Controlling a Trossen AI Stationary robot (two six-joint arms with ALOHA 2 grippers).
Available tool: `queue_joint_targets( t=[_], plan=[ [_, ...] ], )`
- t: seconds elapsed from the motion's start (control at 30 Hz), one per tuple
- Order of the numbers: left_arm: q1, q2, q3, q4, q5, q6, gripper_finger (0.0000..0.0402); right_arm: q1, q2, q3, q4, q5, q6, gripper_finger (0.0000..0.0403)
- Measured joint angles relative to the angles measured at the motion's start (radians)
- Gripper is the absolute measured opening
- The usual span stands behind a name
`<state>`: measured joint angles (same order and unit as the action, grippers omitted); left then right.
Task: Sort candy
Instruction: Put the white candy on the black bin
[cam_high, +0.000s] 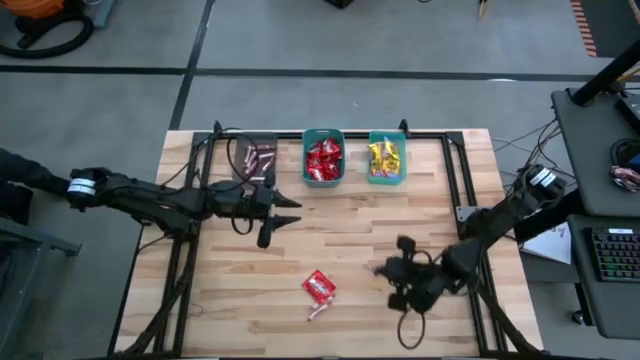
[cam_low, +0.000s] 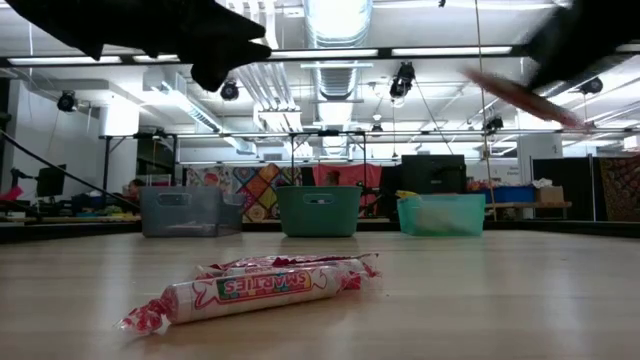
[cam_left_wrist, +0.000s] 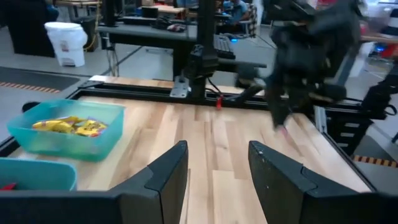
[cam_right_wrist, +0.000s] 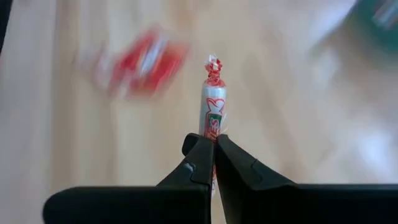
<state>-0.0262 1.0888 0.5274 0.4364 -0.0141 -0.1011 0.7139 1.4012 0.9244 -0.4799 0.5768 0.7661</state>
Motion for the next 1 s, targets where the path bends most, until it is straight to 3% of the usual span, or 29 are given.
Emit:
queue_joint_targets(
  t=[0.1,0.27,0.33,0.4,0.53,0.7,0.8,1.0],
  plan=[
    [-0.033,0.002,0.0,0.0,-0.004,0.004,0.0153,-0.07,-0.03,0.0,0.135,0.13,-0.214,0.0008],
    [-0.087,0.004,-0.001,0.025,-0.005,-0.001,0.0153,-0.228,-0.021,-0.035,0.511,0.15,-0.585,0.0008],
    [-0.111,0.004,-0.001,0.036,-0.013,-0.003,0.0153,-0.292,-0.008,-0.067,0.718,0.127,-0.723,0.0008],
    [-0.137,0.001,-0.001,0.035,-0.044,-0.012,0.0153,-0.359,0.006,-0.109,0.929,-0.014,-0.811,0.0008],
    [-0.179,0.0,-0.001,0.03,-0.101,-0.013,0.0153,-0.468,0.049,-0.207,1.37,-0.282,-0.837,0.0008],
    [-0.191,0.057,-0.001,0.099,-0.161,-0.022,0.0153,-0.516,0.182,-0.27,1.746,-0.344,-0.859,0.0008],
    [-0.191,0.129,-0.001,0.209,-0.162,-0.023,0.0153,-0.517,0.251,-0.252,1.827,-0.349,-0.893,0.0008],
    [-0.191,0.262,-0.001,0.407,-0.161,-0.016,0.0153,-0.516,0.322,-0.199,1.814,-0.349,-0.899,0.0008]
  ],
)
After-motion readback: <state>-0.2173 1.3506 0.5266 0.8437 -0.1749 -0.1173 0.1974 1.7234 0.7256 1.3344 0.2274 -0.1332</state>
